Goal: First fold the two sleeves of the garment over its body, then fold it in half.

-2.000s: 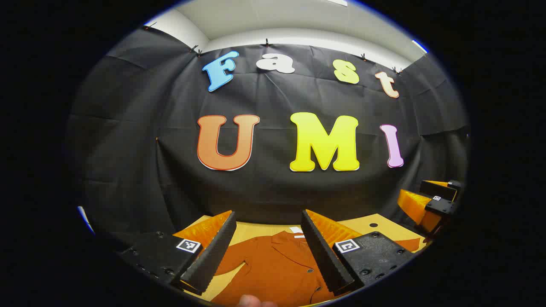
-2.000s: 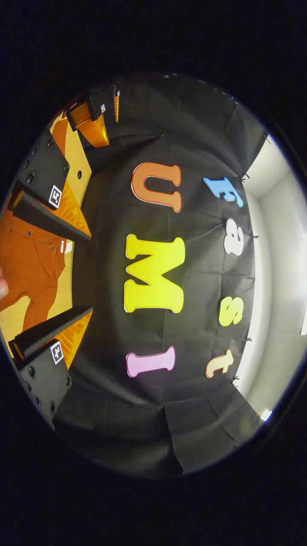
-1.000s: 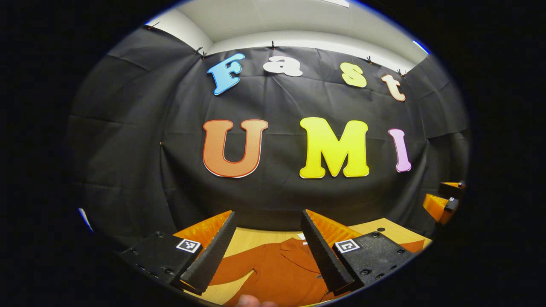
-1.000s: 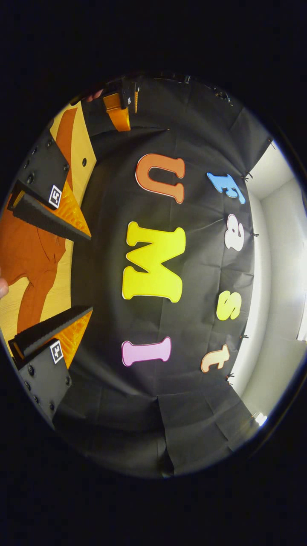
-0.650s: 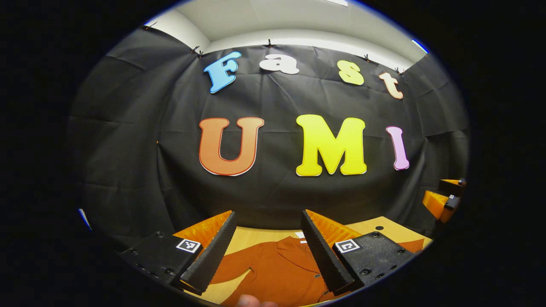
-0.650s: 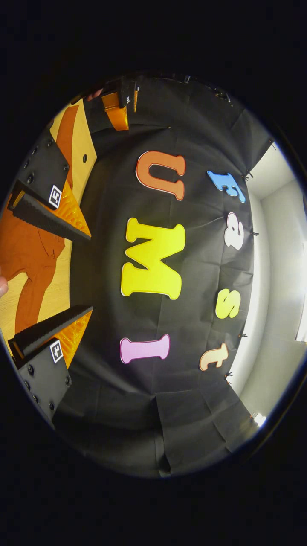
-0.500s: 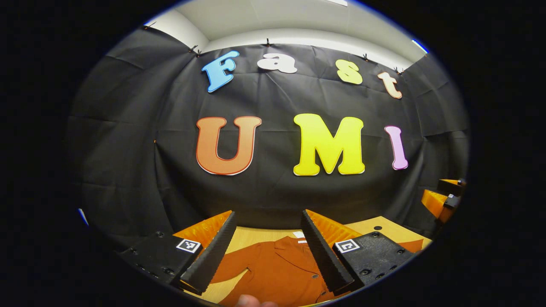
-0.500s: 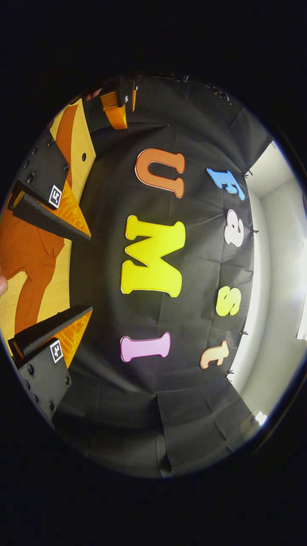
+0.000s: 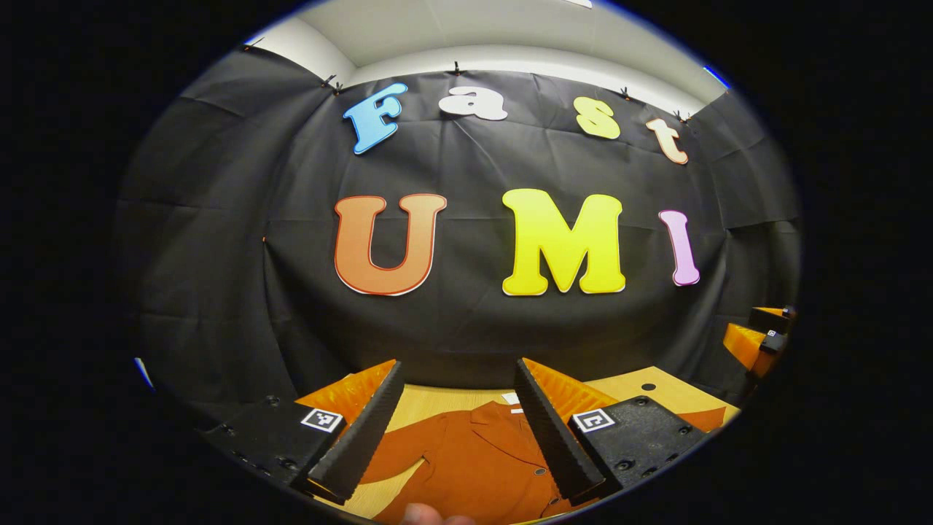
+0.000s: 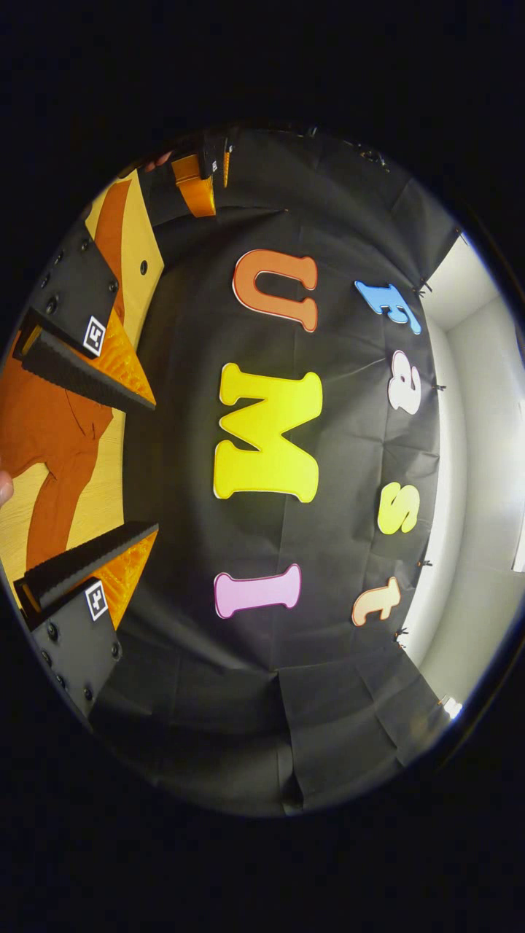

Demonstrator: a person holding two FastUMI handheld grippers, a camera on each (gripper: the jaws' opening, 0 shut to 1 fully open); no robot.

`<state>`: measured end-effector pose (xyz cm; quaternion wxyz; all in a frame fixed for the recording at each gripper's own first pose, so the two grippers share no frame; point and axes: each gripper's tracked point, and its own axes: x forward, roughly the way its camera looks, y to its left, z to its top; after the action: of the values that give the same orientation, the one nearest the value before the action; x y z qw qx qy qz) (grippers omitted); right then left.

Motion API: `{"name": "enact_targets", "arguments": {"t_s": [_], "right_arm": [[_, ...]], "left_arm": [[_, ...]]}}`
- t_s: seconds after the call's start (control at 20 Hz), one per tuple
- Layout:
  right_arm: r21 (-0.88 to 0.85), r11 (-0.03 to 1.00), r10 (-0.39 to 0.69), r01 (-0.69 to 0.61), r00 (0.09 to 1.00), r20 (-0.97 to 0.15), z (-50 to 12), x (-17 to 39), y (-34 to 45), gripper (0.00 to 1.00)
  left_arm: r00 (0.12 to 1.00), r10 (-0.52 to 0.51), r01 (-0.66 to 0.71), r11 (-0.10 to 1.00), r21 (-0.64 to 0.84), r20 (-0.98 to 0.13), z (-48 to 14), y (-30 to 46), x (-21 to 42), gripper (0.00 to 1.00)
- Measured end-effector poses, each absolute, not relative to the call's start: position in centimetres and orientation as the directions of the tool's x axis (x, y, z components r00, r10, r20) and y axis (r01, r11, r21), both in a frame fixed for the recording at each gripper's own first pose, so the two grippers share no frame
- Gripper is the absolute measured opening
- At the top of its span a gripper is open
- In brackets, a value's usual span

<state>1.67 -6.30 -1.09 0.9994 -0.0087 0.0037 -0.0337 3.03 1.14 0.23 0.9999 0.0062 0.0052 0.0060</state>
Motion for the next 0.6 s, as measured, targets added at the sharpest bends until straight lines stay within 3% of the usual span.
{"name": "enact_targets", "arguments": {"t_s": [0.3,0.6], "right_arm": [[-0.023,0.997,-0.075,0.075,0.997,-0.021,-1.6,1.9,-8.3,0.95],[0.002,0.983,-0.183,0.184,0.979,-0.095,-4.7,1.4,-14.5,0.95]], "left_arm": [[1.000,0.014,-0.014,1.000,0.009,-0.023,-0.4,0.4,2.9,0.98],[0.999,0.018,-0.018,1.000,0.014,-0.051,-1.3,-0.5,3.2,0.98]]}}
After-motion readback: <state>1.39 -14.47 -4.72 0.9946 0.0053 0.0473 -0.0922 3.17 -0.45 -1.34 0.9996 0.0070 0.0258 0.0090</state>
